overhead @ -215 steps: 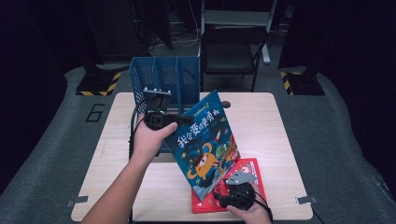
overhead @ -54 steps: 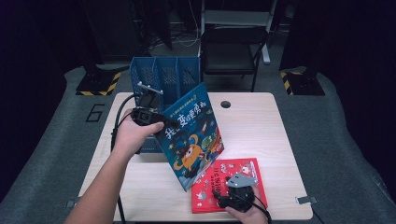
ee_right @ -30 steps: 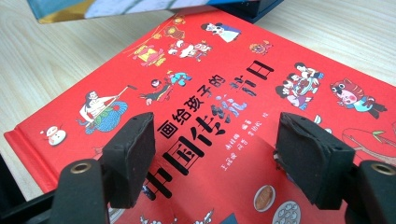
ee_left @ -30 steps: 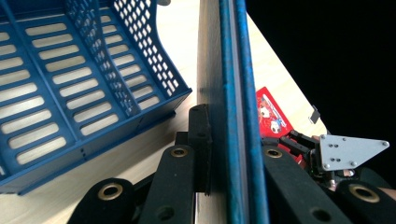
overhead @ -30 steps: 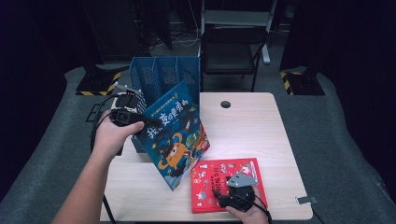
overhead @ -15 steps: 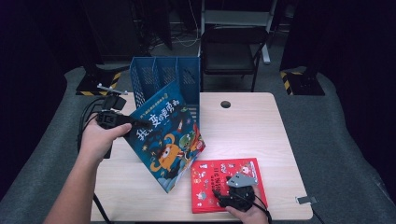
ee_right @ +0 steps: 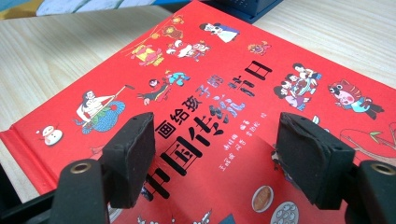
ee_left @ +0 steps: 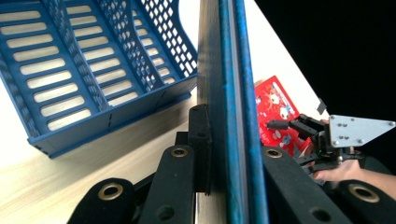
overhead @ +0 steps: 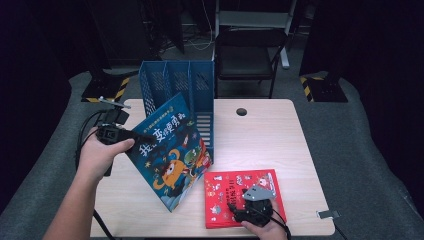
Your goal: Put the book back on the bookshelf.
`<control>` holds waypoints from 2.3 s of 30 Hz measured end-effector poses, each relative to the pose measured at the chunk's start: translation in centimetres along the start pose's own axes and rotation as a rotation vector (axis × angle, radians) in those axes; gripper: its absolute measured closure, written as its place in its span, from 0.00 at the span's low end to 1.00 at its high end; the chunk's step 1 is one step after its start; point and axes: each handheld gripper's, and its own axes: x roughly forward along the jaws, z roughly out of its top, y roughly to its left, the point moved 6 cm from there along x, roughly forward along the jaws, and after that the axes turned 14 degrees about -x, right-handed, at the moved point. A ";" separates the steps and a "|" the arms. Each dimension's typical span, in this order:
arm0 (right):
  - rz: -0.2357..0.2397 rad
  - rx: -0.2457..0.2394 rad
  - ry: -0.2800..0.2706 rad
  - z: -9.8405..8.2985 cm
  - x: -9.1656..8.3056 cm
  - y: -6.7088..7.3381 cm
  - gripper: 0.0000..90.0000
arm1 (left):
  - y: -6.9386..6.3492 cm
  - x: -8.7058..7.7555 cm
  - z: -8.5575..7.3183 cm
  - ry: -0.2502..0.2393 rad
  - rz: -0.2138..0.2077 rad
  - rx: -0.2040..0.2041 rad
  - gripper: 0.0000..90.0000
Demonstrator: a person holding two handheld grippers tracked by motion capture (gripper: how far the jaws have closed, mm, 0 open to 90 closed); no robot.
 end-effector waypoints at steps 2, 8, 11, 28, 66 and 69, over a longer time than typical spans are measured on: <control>0.000 0.001 0.001 0.0 0.0 0.0 0.31 | 0.1 0.1 0.0 0.000 0.005 0.003 0.92; 0.000 -0.003 -0.003 0.0 0.0 0.0 0.31 | 0.2 0.7 -0.2 0.011 0.024 0.015 0.92; 0.001 -0.002 -0.003 0.0 0.0 0.0 0.31 | 0.1 0.7 -0.4 0.021 0.027 0.034 0.92; -0.003 -0.007 -0.004 0.0 0.1 0.0 0.31 | -1.6 -0.7 -0.4 0.023 0.055 0.094 0.92; -0.007 -0.003 -0.002 0.0 0.0 0.0 0.31 | -2.2 -6.3 2.9 -0.025 0.042 0.049 0.92; -0.007 -0.004 -0.002 0.0 0.0 0.0 0.31 | -1.9 -6.5 3.1 -0.029 0.038 0.032 0.92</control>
